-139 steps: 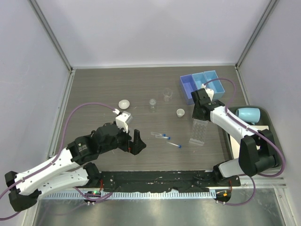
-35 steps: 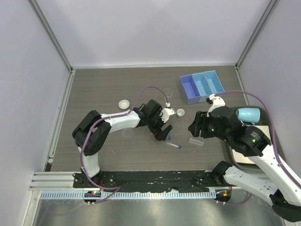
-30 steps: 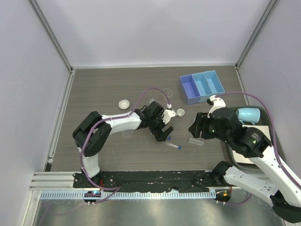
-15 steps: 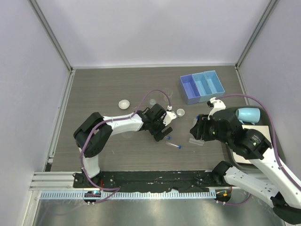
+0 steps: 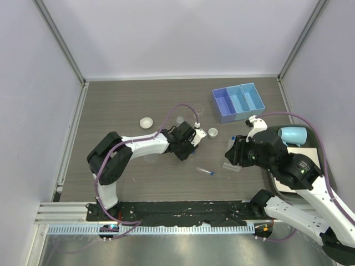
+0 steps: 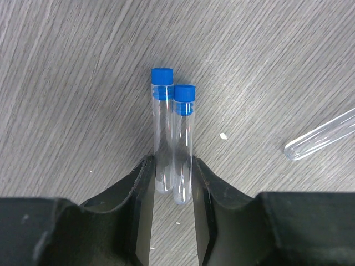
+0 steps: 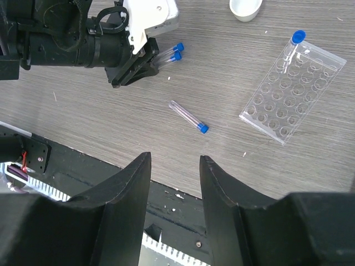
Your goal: Organize the chemistry lab equipment
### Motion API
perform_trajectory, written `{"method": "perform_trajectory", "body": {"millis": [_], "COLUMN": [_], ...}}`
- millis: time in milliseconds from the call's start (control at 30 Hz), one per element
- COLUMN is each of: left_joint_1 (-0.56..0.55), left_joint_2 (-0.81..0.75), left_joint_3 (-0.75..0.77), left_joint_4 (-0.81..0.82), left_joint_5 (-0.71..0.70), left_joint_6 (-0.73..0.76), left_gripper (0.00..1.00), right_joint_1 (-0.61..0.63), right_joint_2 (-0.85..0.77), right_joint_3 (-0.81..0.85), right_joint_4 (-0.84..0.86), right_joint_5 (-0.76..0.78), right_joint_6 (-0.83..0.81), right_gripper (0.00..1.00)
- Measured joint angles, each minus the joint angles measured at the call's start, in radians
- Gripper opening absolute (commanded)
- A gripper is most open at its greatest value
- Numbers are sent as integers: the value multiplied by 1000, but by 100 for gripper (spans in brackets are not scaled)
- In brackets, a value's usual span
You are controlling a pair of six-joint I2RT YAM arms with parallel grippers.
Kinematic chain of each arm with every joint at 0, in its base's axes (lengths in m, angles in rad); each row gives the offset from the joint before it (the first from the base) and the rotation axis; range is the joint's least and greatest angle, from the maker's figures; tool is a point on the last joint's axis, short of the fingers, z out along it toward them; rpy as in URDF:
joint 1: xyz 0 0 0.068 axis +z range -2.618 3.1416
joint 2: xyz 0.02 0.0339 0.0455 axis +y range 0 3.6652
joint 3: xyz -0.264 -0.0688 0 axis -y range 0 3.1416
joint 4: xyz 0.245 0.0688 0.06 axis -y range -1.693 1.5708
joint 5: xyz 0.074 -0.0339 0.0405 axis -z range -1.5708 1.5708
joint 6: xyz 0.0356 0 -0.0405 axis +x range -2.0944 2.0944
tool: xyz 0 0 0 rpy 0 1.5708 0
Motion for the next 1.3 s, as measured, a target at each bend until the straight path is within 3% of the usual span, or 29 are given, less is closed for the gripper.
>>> {"method": "perform_trajectory", "body": {"millis": [133, 167, 500, 1300], "left_joint_1": [-10, -14, -69, -124], "left_joint_2": [2, 2, 1, -22], "left_joint_3": [3, 5, 11, -28], "left_joint_4": [-6, -8, -26, -13], "left_joint_5": [-11, -14, -54, -224], "left_joint_6": [-25, -32, -145, -462], "left_gripper": [41, 47, 60, 57], "right_joint_1": [0, 0, 0, 0], "right_joint_2": [-7, -8, -18, -63], "right_joint_3": [0, 0, 0, 0], "right_joint_4": [0, 0, 0, -8], "right_joint_5": [-2, -3, -6, -29], "right_joint_6": [0, 0, 0, 34], "right_gripper": [46, 46, 46, 46]}}
